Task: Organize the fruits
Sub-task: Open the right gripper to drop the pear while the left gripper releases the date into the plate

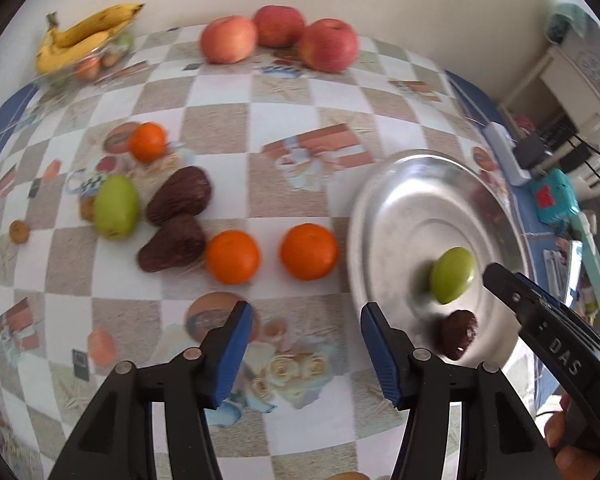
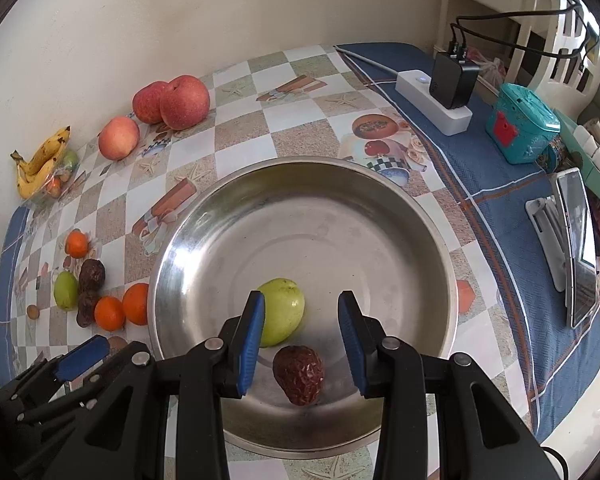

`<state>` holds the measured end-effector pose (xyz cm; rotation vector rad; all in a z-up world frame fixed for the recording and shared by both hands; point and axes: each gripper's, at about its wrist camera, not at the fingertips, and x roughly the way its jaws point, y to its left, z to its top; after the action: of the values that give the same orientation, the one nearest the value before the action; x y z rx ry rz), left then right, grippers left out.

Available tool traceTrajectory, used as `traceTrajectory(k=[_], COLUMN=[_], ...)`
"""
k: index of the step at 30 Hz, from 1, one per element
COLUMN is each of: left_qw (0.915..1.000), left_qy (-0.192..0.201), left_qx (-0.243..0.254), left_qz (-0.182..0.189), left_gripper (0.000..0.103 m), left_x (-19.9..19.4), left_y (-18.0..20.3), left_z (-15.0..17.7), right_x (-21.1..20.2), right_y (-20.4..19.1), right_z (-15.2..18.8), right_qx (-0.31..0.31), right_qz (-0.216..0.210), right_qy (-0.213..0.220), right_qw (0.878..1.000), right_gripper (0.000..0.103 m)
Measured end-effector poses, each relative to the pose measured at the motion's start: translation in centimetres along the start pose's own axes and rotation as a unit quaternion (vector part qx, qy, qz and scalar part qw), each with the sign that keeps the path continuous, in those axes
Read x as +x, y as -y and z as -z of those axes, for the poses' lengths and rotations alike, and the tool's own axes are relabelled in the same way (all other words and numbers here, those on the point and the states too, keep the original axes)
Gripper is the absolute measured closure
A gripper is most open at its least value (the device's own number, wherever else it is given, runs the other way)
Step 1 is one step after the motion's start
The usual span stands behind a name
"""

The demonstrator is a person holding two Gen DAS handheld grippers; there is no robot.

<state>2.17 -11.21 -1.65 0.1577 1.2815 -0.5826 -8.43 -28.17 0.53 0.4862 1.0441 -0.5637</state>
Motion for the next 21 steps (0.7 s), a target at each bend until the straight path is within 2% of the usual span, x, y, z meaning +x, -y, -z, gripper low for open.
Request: traceTrajectory(k=[6, 10, 15, 18, 21], left_qw=[0.9985, 0.9967, 0.996, 0.9964, 0.9967], left_qy=[0.027, 0.043, 0.035, 0.028, 0.028], left_qx=[-0.023, -0.047, -0.065, -0.062, -0.055], left_qz=[-0.042, -0.05, -0.05, -0.052, -0.054], left_gripper=[0.04, 0.039, 0.038, 0.029, 0.028], left_x=[-1.6, -2.6, -2.4, -2.1, -2.1], left_y=[-2.8, -4.7, -5.6, -5.4, -5.2], left_z=[-0.4, -0.8, -0.9, -0.9, -0.8], right_x=[-0.1, -0.5, -0.9, -0.9, -0.9], right_y=[-2.0, -3.0, -3.5, -3.6, -3.5], right_z=[0.3, 0.4, 0.3, 0.3, 0.3], right_qx=[-0.034, -0.045, -0.054, -0.054, -0.053], right_qz=[-0.015, -0.025, -0.028, -0.026, -0.022], right_qy=[-0.002, 0.004, 0.009, 0.01, 0.011], right_qw=[0.999, 0.999, 0.998, 0.998, 0.998], right_gripper=[0.064, 0.064, 0.064, 0.064, 0.063])
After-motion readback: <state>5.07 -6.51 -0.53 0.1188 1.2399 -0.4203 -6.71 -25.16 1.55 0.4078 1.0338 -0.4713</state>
